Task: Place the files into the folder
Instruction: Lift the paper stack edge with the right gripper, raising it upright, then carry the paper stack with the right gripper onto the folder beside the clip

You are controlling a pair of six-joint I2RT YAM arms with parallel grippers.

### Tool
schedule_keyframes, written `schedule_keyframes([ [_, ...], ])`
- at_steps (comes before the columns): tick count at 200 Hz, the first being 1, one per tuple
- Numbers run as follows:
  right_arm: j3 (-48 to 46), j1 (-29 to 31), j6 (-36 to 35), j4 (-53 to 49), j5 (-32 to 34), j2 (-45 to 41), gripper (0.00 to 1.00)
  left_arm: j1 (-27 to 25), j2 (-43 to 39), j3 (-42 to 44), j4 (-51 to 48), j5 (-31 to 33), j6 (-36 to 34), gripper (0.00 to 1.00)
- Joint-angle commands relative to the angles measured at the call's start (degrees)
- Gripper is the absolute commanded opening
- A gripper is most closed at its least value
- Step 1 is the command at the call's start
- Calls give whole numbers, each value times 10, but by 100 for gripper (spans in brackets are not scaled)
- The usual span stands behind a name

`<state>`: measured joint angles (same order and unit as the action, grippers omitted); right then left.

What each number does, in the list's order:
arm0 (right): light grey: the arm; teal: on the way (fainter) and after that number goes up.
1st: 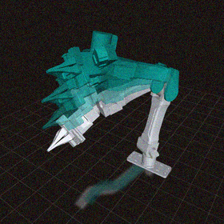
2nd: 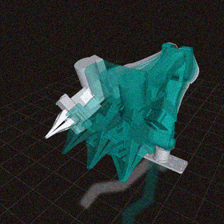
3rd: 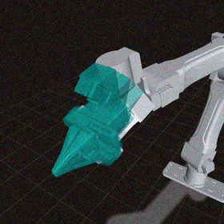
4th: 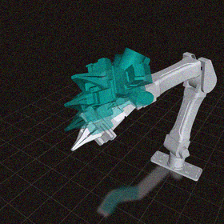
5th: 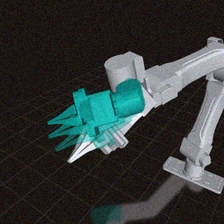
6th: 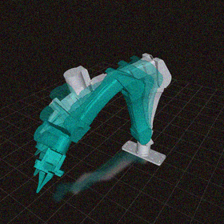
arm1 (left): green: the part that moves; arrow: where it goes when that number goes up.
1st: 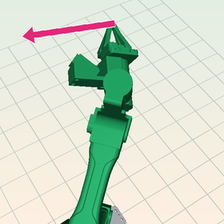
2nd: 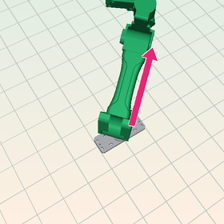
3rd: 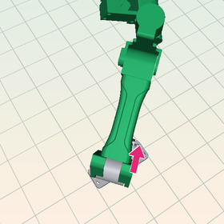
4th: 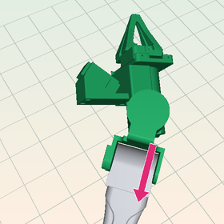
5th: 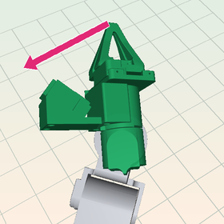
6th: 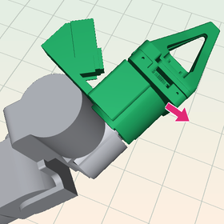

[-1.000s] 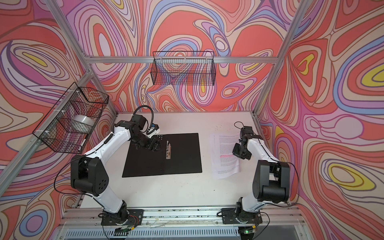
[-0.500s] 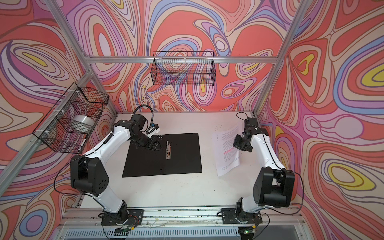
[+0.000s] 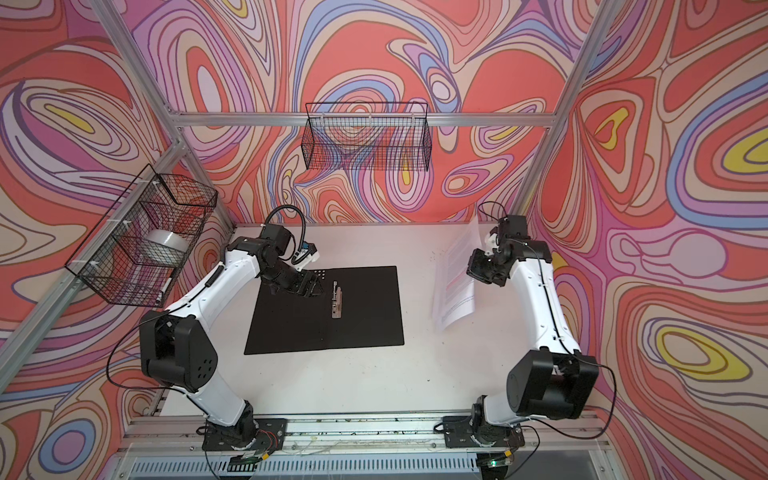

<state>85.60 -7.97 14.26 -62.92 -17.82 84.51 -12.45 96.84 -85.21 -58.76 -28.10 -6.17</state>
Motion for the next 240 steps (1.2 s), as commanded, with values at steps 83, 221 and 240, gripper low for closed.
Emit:
schedule_keyframes([
  [83,117,104,3,-47,-70,12,0,-3,22,-32,-13,-2,26,78],
  [221,48,262,163,149,-95,14,0,73,40,-83,-26,-40,79,78],
  [240,-20,263,190,196,-80,-2,0,77,38,-83,-34,-42,71,78],
])
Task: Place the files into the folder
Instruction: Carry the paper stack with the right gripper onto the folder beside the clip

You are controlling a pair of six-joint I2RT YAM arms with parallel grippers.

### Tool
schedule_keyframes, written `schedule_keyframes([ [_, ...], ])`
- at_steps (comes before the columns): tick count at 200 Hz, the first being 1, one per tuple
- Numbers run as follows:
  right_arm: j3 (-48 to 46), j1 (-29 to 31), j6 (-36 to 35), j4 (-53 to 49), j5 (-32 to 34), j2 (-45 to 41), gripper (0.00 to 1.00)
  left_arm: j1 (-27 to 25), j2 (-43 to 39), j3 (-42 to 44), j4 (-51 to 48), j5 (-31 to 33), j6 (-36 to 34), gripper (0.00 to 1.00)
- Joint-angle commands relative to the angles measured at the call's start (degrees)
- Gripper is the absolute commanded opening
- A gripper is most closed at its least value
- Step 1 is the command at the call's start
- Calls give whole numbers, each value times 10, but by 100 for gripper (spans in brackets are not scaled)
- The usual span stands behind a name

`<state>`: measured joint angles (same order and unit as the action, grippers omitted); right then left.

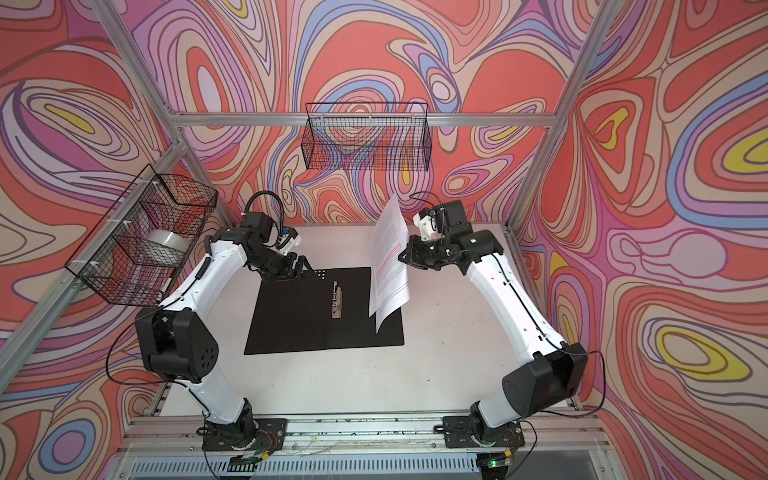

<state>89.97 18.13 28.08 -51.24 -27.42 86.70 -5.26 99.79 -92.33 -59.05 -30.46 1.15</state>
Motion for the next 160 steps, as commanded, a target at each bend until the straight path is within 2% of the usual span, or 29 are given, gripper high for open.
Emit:
schedule_keyframes([
  [1,-67,2,54,81,17,-25,0,5,9,-11,-31,-19,-2,78],
  [30,-175,3,99,162,26,-44,0,7,2,2,-31,-17,-11,78],
  [53,-238,3,125,195,63,-55,0,9,1,8,-33,-17,-13,78],
  [100,-290,4,141,157,115,-28,0,10,2,13,-35,-19,-16,78],
  [160,-269,18,102,87,132,44,23,10,8,14,-36,-22,-19,78],
])
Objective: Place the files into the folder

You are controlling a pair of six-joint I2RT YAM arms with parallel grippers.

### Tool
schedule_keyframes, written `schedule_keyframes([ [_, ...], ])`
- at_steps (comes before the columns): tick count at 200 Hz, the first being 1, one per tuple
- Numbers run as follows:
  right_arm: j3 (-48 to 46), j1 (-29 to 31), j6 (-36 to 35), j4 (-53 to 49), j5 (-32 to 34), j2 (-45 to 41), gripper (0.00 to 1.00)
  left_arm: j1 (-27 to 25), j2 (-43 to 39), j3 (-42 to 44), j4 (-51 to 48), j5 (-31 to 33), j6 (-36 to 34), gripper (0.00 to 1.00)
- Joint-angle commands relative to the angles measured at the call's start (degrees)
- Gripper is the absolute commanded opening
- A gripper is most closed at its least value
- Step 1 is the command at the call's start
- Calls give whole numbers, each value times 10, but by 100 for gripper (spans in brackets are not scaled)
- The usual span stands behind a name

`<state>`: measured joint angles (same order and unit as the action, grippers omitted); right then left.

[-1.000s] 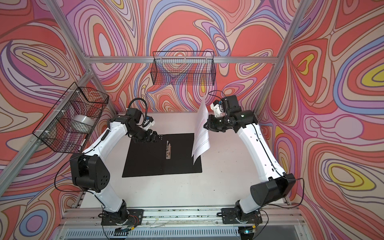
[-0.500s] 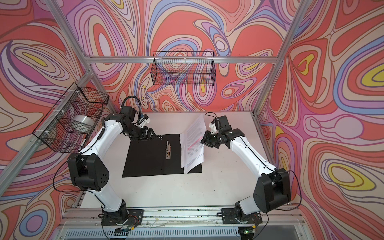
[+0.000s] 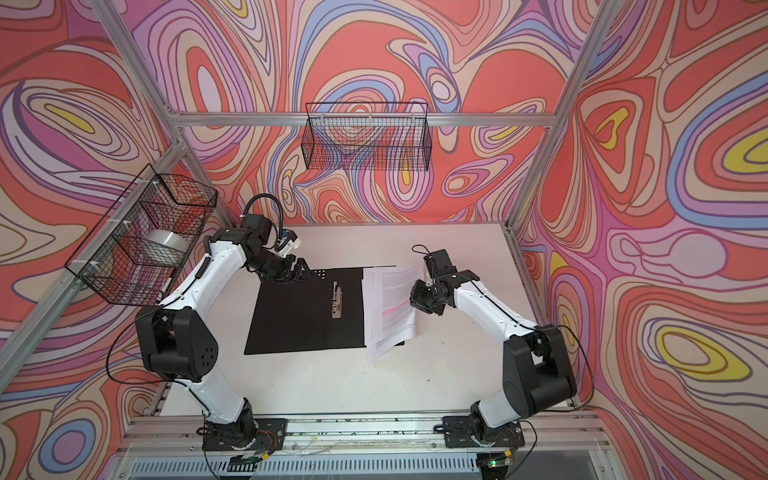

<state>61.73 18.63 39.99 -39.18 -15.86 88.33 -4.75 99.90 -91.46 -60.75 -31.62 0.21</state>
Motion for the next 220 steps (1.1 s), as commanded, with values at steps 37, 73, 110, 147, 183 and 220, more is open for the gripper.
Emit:
schedule_keyframes([
  [37,40,38,-23,-59,50,70,34,4,10,4,-20,-11,-11,78],
  [73,56,49,-28,-96,82,96,39,4,12,3,-24,-9,-18,78],
  [110,56,50,-27,-104,131,74,41,4,15,-6,-18,-10,-26,78],
  [147,74,5,-44,-52,105,104,42,-8,27,-24,-26,-22,-29,77],
  [183,93,-39,-51,-10,70,141,42,-8,22,-20,-30,-13,-36,77],
  [220,128,-63,-90,2,22,207,42,-7,20,-5,-31,-15,-47,77],
])
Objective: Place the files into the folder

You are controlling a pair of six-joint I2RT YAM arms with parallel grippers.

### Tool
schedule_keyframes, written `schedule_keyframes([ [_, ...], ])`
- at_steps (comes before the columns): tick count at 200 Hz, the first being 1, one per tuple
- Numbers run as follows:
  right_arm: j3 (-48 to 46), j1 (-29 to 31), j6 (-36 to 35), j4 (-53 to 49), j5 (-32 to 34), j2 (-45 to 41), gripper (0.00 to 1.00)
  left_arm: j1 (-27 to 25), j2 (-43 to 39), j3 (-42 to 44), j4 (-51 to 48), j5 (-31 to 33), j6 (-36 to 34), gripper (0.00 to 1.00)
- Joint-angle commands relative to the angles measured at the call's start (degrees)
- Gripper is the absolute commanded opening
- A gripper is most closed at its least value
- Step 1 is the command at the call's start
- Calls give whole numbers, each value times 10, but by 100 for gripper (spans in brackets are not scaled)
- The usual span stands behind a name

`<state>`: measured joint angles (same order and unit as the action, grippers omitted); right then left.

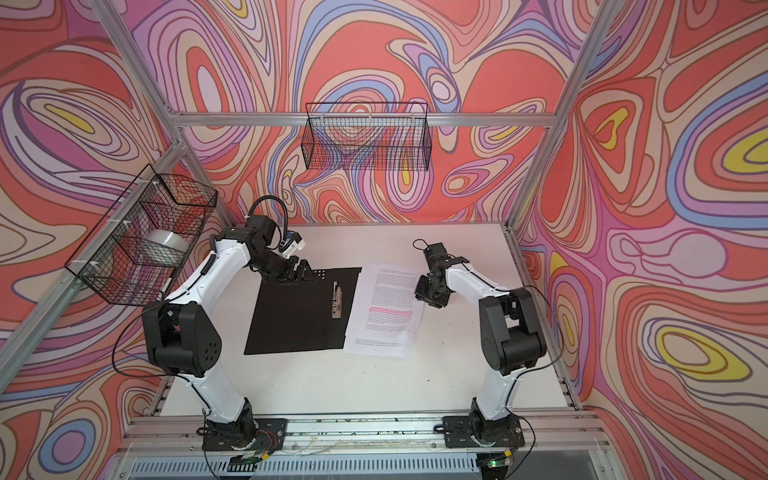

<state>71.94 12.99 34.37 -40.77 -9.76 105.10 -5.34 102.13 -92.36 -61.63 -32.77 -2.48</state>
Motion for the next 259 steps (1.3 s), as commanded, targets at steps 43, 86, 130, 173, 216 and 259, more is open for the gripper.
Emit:
schedule_keyframes([
  [43,73,-9,-61,-2,-51,99,40,-2,-1,14,-29,4,-30,77],
  [86,94,-9,-79,-11,-74,126,37,-1,-2,26,-28,8,-32,77],
  [130,95,-8,-100,-3,-131,116,31,-2,5,26,-29,0,-27,76],
  [173,95,-1,-111,-7,-172,114,28,-1,4,29,-32,-6,-25,76],
  [216,97,9,-116,-23,-157,113,28,-2,-3,37,-33,-5,-26,76],
  [259,55,11,-61,-42,-44,39,39,-2,-11,50,-31,-4,-26,76],
])
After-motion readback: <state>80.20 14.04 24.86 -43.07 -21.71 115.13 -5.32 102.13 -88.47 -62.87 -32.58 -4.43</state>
